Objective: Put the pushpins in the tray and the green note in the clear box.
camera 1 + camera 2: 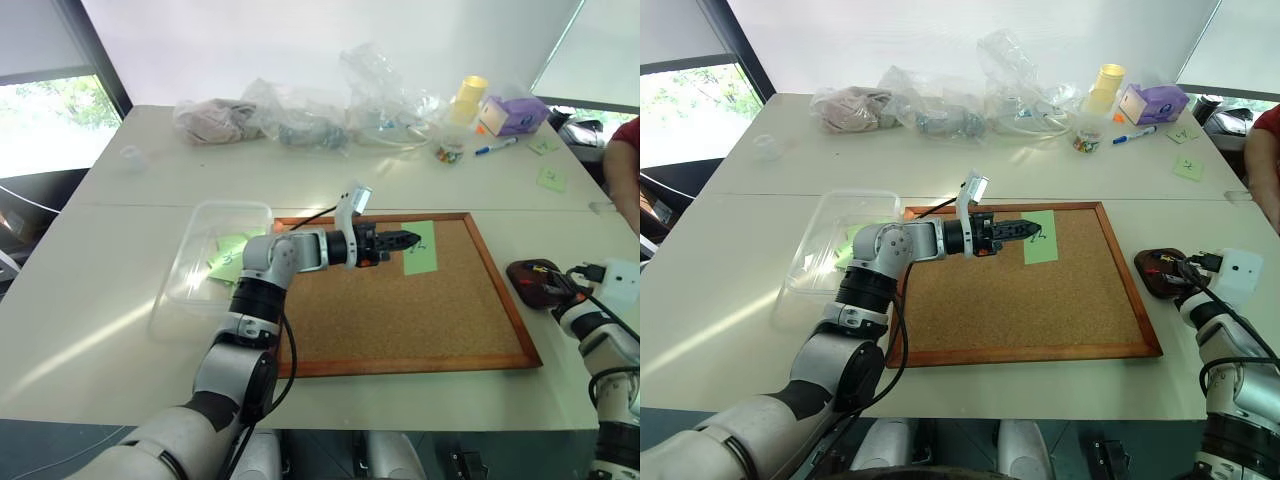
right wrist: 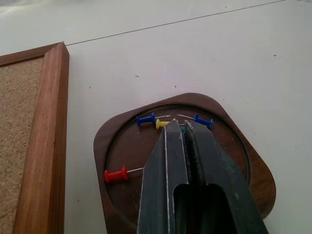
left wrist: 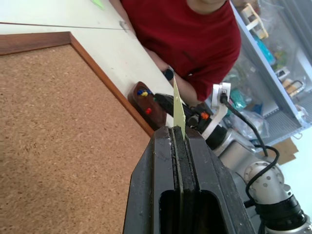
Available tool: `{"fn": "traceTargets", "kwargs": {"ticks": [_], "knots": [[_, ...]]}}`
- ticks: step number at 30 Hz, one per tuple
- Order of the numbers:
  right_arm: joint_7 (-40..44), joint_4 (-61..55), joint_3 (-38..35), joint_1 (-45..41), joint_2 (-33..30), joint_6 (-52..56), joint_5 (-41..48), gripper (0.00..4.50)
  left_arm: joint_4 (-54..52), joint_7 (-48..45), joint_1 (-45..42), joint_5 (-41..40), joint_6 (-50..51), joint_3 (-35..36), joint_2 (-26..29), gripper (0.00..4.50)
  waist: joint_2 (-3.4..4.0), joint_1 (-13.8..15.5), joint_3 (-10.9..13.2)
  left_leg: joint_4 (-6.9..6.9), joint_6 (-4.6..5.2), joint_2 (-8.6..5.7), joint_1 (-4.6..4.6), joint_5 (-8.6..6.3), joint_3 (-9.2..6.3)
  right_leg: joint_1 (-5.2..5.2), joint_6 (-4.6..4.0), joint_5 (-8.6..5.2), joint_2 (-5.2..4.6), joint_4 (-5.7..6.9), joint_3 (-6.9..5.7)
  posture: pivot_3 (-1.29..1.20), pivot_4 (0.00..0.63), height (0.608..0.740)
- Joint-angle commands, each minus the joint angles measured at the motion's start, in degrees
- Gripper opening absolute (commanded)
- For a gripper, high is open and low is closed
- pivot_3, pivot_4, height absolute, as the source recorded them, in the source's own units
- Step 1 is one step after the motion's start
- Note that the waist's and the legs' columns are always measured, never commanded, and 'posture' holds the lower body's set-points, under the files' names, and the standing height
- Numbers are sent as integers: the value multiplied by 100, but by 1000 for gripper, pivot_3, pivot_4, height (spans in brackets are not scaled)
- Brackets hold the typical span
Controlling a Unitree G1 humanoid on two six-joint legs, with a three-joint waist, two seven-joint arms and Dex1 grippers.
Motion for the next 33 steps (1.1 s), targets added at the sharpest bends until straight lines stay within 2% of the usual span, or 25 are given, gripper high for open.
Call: {"fn": "traceTargets", "kwargs": {"ticks": [1, 7, 8, 17, 21, 23, 28, 33], "knots": [[6, -97, -115, -8, -4, -105, 65, 1288, -114, 10, -91, -154, -76, 8, -32, 0, 0, -3, 0, 0, 0, 0, 0, 0, 0, 0, 0, 0, 0, 0, 0, 0, 150, 737], [-68, -240, -156, 96, 84, -124, 78, 4260, -89, -10, -87, -156, -97, -42, -35, 0, 0, -2, 0, 0, -2, 0, 0, 1, 0, 0, 1, 0, 0, 0, 0, 0, 150, 737], [-78, -259, -158, 117, 94, -126, 76, 4457, -84, -15, -90, -159, -102, -52, -36, 0, 0, -1, 0, 0, -2, 0, 0, 1, 1, 0, 1, 0, 0, 0, 0, 0, 150, 737], [-196, -554, -359, 207, 213, -312, 215, 4457, -155, -86, -92, -206, -178, -93, -20, 0, 1, -3, 0, 0, -4, 0, 0, 2, 0, 0, 1, 1, 0, 0, 0, 0, 150, 737], [82, -1532, -305, 459, 102, -584, 283, 4457, -646, -237, -293, -285, -432, -8, 267, 0, 5, -4, 2, 0, -4, 0, 0, 2, 0, 0, 1, 1, 0, 0, 0, 0, 150, 737], [342, -2279, -84, 646, -76, -390, 417, 4457, -857, -202, -519, -259, -392, 92, 658, 0, 11, -22, 5, -1, -5, 0, -1, 3, -2, -1, 2, 1, 1, 1, 0, 0, 150, 737], [834, -3983, 701, 789, -511, 632, 1384, 4457, -1244, -116, -1085, -309, 413, 369, 2197, 0, 16, -58, 5, -6, -11, 3, 14, 5, -24, 1, 5, 3, 22, 8, 9, 0, 150, 737], [1083, -4608, 1573, 565, -756, 1165, 1750, 4457, -1209, -188, -985, -648, 1759, 786, 3620, 0, 10, 9, 8, -5, -13, 1, 11, 7, -43, 5, 4, 2, 24, 11, 6, 0, 150, 737]]}}
